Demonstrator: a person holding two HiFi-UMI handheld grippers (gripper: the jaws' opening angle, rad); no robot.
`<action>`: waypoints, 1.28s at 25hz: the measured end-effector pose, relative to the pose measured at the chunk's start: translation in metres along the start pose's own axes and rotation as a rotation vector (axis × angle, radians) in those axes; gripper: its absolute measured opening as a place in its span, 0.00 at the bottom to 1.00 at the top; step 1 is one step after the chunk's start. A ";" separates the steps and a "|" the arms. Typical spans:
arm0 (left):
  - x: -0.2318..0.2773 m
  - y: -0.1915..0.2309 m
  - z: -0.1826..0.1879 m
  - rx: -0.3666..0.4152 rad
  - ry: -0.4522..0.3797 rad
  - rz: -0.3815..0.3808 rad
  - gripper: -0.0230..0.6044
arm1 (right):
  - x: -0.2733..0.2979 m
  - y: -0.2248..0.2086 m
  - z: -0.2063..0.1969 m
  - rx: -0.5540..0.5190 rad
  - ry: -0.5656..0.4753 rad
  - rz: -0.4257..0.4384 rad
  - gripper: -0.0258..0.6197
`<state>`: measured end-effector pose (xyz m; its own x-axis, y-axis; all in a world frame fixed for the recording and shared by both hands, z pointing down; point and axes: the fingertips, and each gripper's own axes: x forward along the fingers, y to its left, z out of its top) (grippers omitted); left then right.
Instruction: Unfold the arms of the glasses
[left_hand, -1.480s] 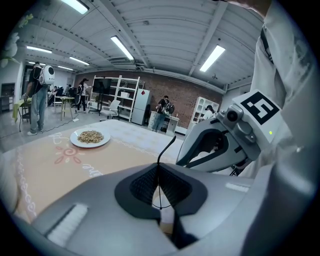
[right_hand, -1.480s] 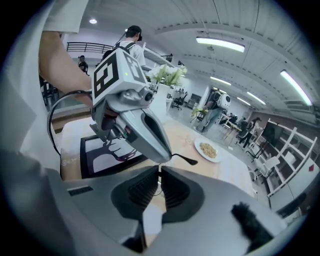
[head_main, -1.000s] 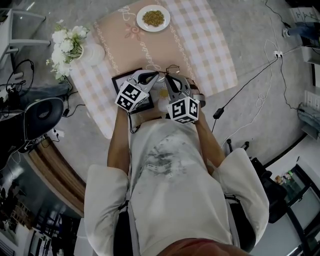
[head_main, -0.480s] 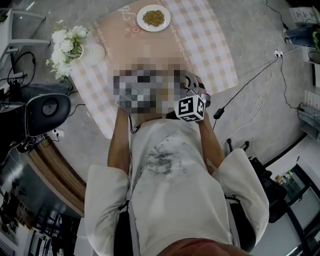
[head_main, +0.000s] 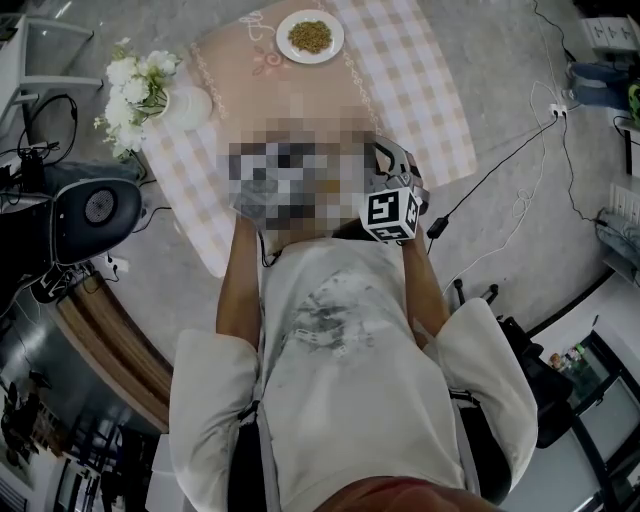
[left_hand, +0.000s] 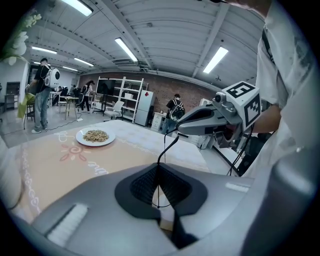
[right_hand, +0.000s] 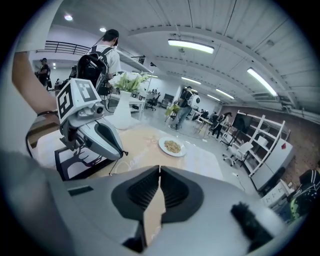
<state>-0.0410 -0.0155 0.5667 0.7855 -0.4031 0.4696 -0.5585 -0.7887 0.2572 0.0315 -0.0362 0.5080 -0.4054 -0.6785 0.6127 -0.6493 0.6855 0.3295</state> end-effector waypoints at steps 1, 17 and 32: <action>0.000 0.001 0.000 -0.001 0.000 0.002 0.06 | 0.000 -0.002 -0.001 0.003 0.002 -0.005 0.07; -0.008 0.008 0.004 -0.019 -0.032 0.047 0.06 | -0.003 -0.020 -0.013 0.074 0.007 -0.048 0.08; -0.012 0.010 0.008 -0.021 -0.046 0.073 0.06 | -0.004 -0.020 -0.015 0.087 0.000 -0.050 0.07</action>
<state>-0.0541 -0.0224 0.5573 0.7535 -0.4803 0.4489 -0.6199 -0.7465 0.2418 0.0557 -0.0436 0.5095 -0.3709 -0.7114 0.5969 -0.7222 0.6250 0.2963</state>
